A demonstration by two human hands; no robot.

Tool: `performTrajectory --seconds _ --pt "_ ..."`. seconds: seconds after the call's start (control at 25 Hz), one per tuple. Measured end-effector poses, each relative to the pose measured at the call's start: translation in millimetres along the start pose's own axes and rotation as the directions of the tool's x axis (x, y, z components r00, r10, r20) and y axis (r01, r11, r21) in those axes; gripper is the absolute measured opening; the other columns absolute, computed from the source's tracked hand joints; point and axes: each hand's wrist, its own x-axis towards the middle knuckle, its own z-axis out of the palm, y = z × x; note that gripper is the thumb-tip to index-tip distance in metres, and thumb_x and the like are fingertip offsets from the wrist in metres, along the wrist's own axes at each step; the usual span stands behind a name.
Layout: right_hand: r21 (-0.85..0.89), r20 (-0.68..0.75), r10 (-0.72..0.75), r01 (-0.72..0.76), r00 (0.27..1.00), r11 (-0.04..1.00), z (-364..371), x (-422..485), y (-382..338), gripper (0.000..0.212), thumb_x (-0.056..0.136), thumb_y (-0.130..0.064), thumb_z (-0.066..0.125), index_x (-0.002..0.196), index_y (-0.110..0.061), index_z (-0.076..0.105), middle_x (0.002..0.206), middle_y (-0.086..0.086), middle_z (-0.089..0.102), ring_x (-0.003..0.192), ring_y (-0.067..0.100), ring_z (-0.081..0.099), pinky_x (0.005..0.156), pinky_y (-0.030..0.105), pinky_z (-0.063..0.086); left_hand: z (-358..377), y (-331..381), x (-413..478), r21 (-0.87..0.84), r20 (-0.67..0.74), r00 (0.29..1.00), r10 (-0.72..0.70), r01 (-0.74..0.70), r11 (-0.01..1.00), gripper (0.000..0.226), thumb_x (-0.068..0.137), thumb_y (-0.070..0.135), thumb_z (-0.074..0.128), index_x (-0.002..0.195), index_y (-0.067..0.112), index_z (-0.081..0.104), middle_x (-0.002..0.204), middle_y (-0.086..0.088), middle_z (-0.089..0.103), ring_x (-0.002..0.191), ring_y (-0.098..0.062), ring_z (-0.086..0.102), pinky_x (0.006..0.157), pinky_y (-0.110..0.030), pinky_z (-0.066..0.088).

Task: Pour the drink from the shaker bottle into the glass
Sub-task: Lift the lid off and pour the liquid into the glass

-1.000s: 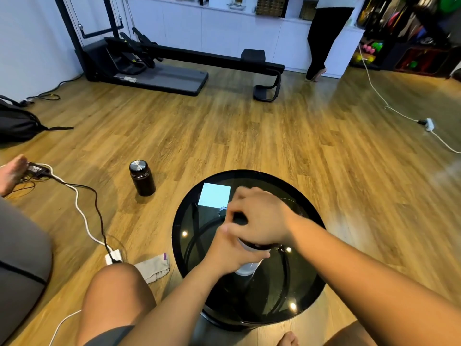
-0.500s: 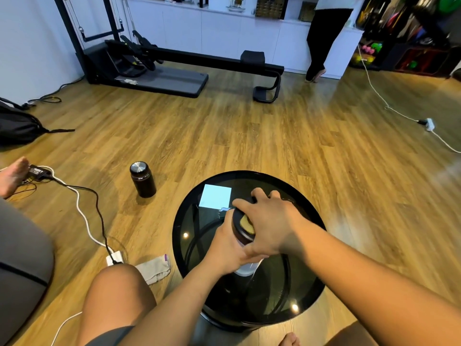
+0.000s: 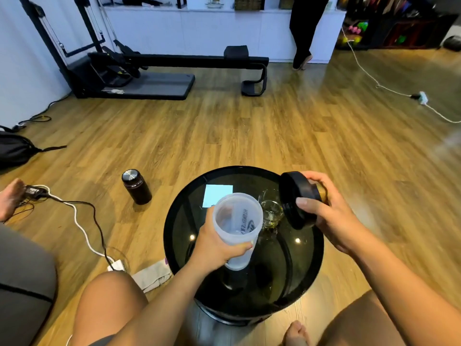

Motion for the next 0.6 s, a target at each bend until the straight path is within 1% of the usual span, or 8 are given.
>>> performTrajectory --seconds 0.04,0.08,0.12,0.2,0.28,0.36,0.48,0.6 --pt "0.211 -0.037 0.09 -0.08 0.995 0.974 -8.4 -3.4 18.5 0.061 0.066 -0.028 0.082 0.124 -0.027 0.064 0.122 0.007 0.07 0.102 0.026 0.072 0.078 0.04 0.061 -4.7 -1.4 -0.4 -0.005 -0.01 1.0 -0.005 0.005 1.0 0.103 0.052 0.048 0.095 0.139 0.038 0.04 0.132 0.019 0.057 0.126 -0.004 0.056 0.107 -0.038 0.053" --pt "0.381 -0.05 0.184 -0.151 0.982 0.912 -18.1 -8.8 36.1 0.058 0.073 -0.03 0.076 0.129 -0.02 0.064 0.125 0.014 0.07 0.107 0.032 0.071 0.081 0.045 0.062 -5.7 -1.9 -1.0 -0.002 -0.016 1.0 -0.007 0.007 1.0 0.103 0.053 0.047 0.095 0.14 0.035 0.041 0.134 0.018 0.058 0.127 -0.005 0.056 0.109 -0.04 0.053" --pt "0.501 -0.043 0.258 -0.203 0.965 0.841 -26.8 -16.1 51.6 0.053 0.079 -0.034 0.069 0.13 -0.017 0.066 0.127 0.017 0.07 0.111 0.035 0.071 0.084 0.05 0.062 -2.7 -1.3 -1.8 0.007 -0.028 1.0 -0.008 0.008 1.0 0.103 0.054 0.044 0.096 0.141 0.032 0.042 0.135 0.016 0.058 0.129 -0.006 0.056 0.11 -0.043 0.052" --pt "0.636 -0.036 0.368 -0.263 0.929 0.726 -36.6 -26.6 84.7 0.045 0.084 -0.041 0.061 0.124 -0.022 0.071 0.128 0.017 0.071 0.113 0.04 0.069 0.086 0.058 0.059 -0.6 -1.2 -1.4 0.015 -0.064 0.998 0.002 -0.001 1.0 0.105 0.054 0.038 0.098 0.143 0.023 0.044 0.138 0.009 0.059 0.132 -0.013 0.056 0.111 -0.05 0.05" --pt "0.71 -0.063 0.457 -0.282 0.887 0.646 -39.9 -32.1 116.5 0.048 0.082 -0.045 0.063 0.126 -0.027 0.065 0.128 0.017 0.07 0.11 0.043 0.07 0.084 0.061 0.058 -2.6 -4.3 2.0 0.019 -0.045 0.999 0.021 -0.02 1.0 0.11 0.053 0.033 0.099 0.146 0.01 0.043 0.143 -0.005 0.057 0.135 -0.024 0.055 0.112 -0.057 0.046" --pt "0.737 -0.067 0.497 -0.293 0.865 0.609 -41.4 -36.3 140.8 0.053 0.08 -0.046 0.064 0.129 -0.028 0.059 0.13 0.017 0.066 0.108 0.043 0.071 0.082 0.061 0.058 -2.7 -7.5 4.8 0.022 -0.013 1.0 0.013 -0.013 1.0 0.114 0.052 0.029 0.1 0.147 0.004 0.042 0.146 -0.013 0.057 0.138 -0.03 0.054 0.113 -0.06 0.045" --pt "0.749 -0.04 0.529 -0.325 0.848 0.578 -39.6 -37.0 163.6 0.059 0.077 -0.045 0.07 0.131 -0.026 0.059 0.134 0.016 0.064 0.11 0.042 0.07 0.083 0.062 0.058 -1.4 -10.6 3.7 0.028 -0.018 1.0 -0.015 0.015 0.999 0.115 0.052 0.033 0.101 0.148 0.005 0.043 0.145 -0.011 0.058 0.136 -0.027 0.056 0.112 -0.059 0.046" --pt "0.708 -0.033 0.533 -0.356 0.846 0.609 -41.3 -30.1 172.3 0.071 0.073 -0.047 0.076 0.137 -0.024 0.057 0.137 0.015 0.065 0.117 0.04 0.067 0.088 0.063 0.056 2.3 -5.1 5.5 0.042 -0.078 0.996 0.032 -0.029 0.999 0.109 0.055 0.04 0.098 0.145 0.005 0.046 0.142 -0.009 0.06 0.132 -0.022 0.06 0.11 -0.052 0.051"
